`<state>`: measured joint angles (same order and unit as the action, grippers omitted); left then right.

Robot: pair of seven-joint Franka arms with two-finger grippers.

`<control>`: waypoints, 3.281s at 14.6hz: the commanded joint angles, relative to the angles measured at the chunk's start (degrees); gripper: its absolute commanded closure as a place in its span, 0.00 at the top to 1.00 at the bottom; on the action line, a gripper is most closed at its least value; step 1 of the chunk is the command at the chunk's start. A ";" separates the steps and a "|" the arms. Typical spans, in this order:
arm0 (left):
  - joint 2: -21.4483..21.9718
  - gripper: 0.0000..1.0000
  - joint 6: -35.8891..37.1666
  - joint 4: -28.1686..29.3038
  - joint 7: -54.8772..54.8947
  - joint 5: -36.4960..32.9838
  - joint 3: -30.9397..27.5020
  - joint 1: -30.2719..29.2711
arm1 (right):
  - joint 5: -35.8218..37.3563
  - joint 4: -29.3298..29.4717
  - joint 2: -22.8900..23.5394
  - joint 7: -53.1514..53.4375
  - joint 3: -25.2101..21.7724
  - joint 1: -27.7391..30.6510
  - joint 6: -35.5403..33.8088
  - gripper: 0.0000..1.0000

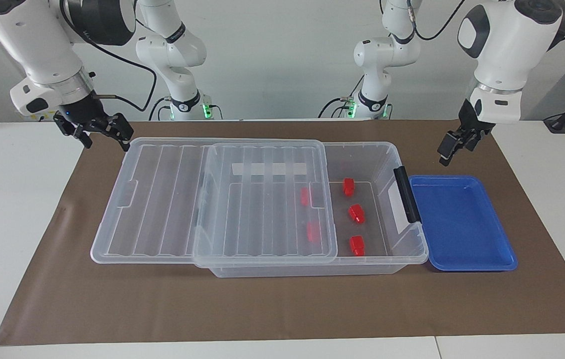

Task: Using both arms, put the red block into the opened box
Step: 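Withdraw the left gripper back beside the blue tray, then reach the right gripper back to the clear lid's edge, then slide the clear lid with the right gripper to cover the box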

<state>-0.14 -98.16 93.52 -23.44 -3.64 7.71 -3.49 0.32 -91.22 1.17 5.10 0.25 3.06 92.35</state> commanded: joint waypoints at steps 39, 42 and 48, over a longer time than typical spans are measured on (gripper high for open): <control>4.27 1.00 4.30 2.54 19.31 -0.40 -7.27 6.57 | -9.20 -8.98 10.87 -25.41 0.10 2.75 27.27 0.00; 4.27 1.00 4.30 1.93 19.48 -0.40 -7.18 6.30 | -9.20 -8.98 10.87 -21.90 0.01 0.03 27.36 0.00; 4.27 1.00 3.42 2.10 19.57 -0.40 -7.18 6.21 | -9.20 -9.15 10.87 -16.09 0.01 -4.90 28.15 0.00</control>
<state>3.04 -93.71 94.71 -4.48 -3.64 1.37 1.95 -7.54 -100.34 11.71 -12.54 0.29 -0.60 119.45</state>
